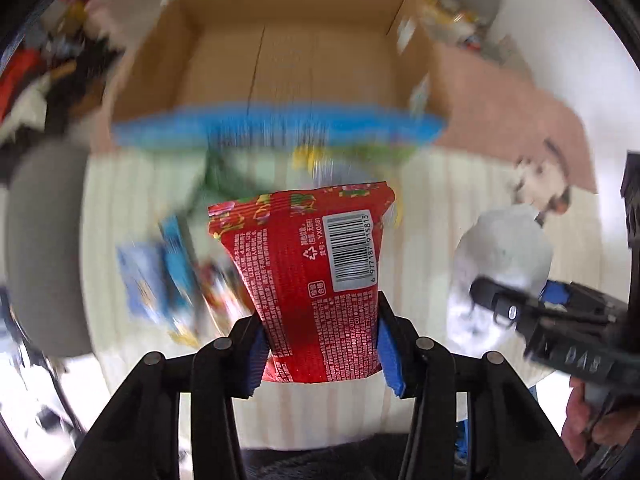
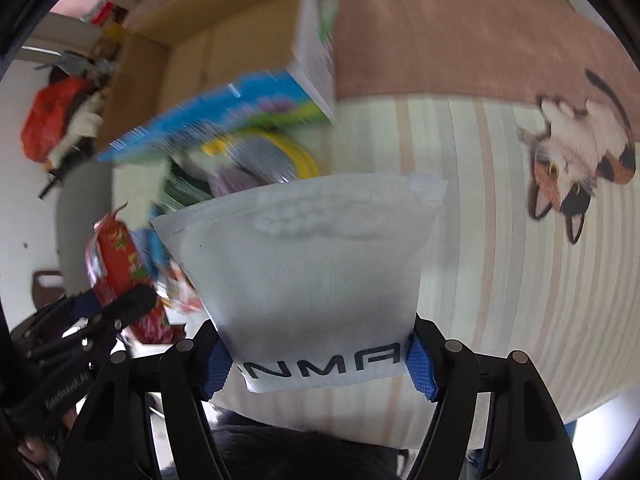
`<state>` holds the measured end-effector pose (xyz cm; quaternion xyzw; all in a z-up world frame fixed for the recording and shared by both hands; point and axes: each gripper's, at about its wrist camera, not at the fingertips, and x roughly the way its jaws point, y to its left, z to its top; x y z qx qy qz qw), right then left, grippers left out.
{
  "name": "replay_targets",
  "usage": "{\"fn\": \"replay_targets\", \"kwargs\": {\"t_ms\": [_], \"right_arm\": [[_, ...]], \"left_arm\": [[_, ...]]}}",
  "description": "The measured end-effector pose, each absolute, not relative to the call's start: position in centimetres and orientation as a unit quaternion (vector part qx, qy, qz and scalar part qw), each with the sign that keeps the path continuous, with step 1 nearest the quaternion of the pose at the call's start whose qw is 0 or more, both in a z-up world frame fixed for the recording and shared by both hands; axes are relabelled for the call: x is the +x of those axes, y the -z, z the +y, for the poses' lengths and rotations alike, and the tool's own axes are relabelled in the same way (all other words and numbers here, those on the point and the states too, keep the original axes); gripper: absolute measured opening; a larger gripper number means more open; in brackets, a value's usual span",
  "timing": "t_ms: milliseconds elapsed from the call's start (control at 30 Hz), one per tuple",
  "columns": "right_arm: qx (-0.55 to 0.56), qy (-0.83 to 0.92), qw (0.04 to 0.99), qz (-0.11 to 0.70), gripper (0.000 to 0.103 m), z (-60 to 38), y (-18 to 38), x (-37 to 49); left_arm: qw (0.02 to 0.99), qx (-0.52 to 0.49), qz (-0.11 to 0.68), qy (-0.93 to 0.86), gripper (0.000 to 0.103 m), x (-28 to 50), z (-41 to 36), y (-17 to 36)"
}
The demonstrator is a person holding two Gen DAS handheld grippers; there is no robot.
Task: Organize soft objects
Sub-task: 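Carry both packs into the box and open both tools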
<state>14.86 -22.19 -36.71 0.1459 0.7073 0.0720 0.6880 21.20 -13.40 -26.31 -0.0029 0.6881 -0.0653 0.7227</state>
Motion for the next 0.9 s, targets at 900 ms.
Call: {"fn": "replay_targets", "kwargs": {"t_ms": [900], "right_arm": [[0.099,-0.010,0.671,0.734,0.074,-16.4,42.2,49.9]], "left_arm": [[0.608,0.011,0.776,0.166,0.044,54.8,-4.8,40.2]]}}
